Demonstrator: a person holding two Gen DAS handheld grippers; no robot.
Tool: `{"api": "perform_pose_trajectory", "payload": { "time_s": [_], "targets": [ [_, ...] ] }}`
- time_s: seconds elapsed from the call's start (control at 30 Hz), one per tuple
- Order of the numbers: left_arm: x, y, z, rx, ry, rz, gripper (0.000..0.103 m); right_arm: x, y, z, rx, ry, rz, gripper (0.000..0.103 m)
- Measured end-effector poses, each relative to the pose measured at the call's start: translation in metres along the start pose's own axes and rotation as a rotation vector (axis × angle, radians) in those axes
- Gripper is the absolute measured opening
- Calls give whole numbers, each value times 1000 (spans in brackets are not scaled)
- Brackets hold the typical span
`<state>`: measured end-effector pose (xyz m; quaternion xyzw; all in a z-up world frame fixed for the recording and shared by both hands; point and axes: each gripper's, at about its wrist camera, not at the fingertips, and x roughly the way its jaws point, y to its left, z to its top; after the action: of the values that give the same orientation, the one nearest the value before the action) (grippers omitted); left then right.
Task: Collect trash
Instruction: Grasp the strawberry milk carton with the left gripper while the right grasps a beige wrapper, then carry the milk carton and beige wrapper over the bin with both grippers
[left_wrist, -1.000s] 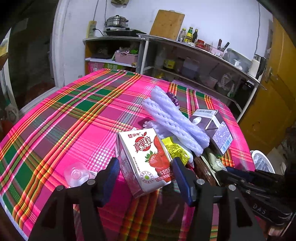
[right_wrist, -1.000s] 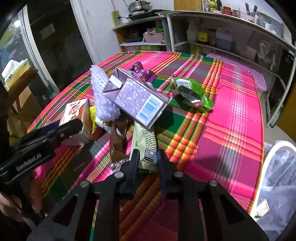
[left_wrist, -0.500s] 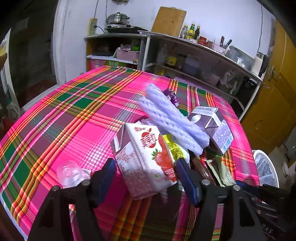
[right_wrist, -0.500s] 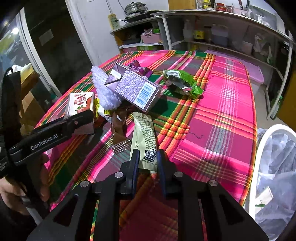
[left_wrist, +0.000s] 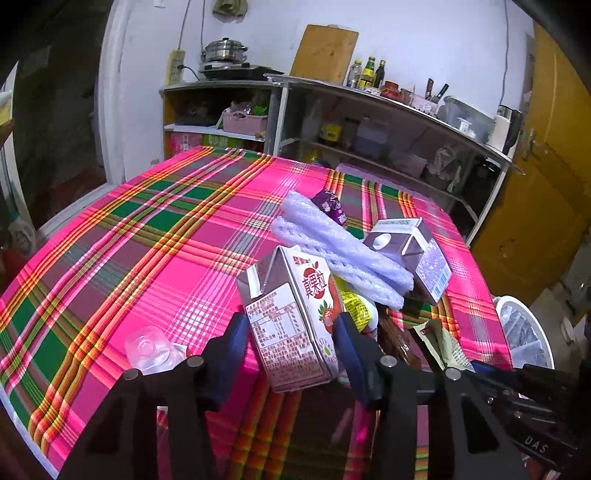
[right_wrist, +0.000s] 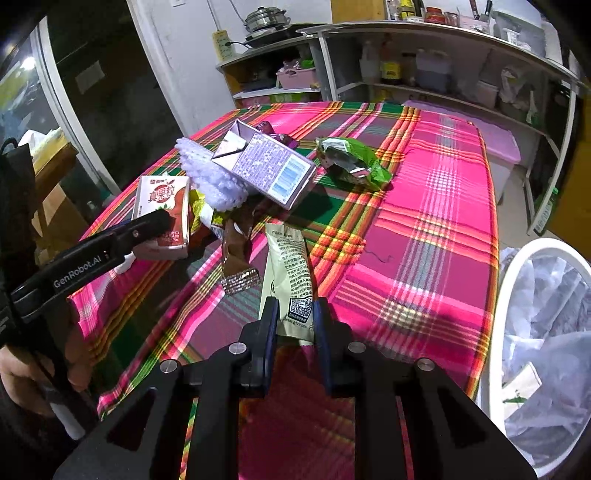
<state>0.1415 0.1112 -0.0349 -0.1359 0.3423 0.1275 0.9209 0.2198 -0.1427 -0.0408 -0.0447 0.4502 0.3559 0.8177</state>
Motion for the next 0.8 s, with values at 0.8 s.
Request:
{"api": "perform_pose_trajectory", "payload": {
  "time_s": [0.8],
  "targets": [
    [-65, -34, -14, 109, -65, -148, 38, -53, -12, -26, 57, -65, -35, 20]
  ]
}}
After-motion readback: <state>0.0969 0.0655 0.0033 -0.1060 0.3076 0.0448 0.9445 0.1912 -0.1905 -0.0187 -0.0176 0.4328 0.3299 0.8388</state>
